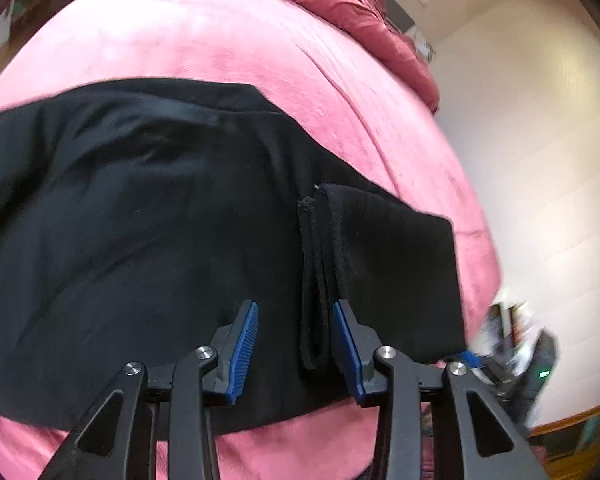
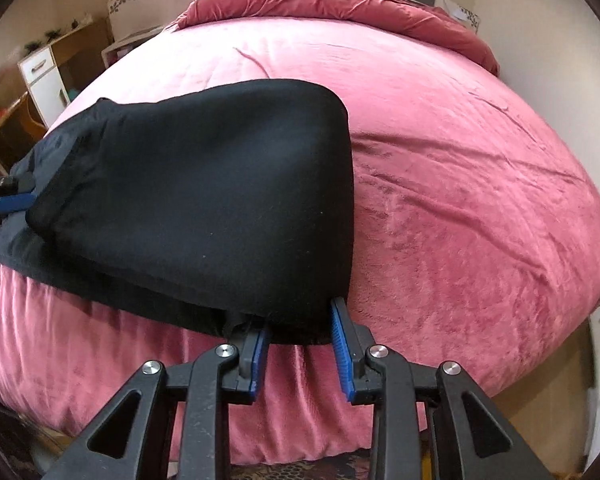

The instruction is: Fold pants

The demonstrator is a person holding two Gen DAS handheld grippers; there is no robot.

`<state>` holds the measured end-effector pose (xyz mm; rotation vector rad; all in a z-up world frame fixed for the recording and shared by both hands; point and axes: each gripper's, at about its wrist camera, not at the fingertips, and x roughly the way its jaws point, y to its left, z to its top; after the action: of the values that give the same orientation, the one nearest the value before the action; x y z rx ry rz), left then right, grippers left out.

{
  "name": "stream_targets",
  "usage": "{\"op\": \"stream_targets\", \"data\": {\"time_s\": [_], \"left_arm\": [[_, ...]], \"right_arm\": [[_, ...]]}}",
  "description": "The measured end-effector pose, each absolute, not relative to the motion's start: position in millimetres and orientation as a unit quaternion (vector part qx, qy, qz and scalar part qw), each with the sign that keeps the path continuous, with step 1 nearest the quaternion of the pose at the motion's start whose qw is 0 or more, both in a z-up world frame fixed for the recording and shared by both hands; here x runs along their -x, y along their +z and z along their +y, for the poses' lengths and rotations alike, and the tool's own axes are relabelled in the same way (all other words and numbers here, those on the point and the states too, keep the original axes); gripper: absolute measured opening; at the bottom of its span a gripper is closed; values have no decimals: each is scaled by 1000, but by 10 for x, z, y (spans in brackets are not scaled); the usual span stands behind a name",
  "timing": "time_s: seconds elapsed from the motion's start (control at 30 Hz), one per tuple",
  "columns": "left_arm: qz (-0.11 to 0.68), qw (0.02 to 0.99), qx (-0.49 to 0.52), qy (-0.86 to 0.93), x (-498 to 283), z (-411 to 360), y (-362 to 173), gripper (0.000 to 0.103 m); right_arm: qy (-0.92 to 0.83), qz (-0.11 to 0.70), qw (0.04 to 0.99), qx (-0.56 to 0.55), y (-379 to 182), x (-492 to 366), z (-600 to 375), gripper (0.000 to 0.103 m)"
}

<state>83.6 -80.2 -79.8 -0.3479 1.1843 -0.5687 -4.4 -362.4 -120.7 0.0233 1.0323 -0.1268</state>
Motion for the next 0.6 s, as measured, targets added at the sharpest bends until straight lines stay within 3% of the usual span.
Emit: {"op": "stream_targets", "data": {"time_s": [0.03,0.1,0.17,0.37,0.6], "left_arm": [[549,780,148,-262,-841,-859,-786,40],[547,790,106,-258,-822,-1048,-779,40],[547,792,88,-256,-825,-1153,-818,40],[555,781,94,-271,-729,-1350,-954,39],[548,785,83,-276,-584,-1223,-935,39]], "right_arm": [[-54,496,867,-9,-1183,65,-3637,36],[-43,499,865,-10,-1124,117,-3702,49],[-33,500,865,-12,-1030,198,-3780,53],[-33,466,883,-47,-698,138,-3942,59],[14,447,892,-64,-690,-671,-3508,59]]}}
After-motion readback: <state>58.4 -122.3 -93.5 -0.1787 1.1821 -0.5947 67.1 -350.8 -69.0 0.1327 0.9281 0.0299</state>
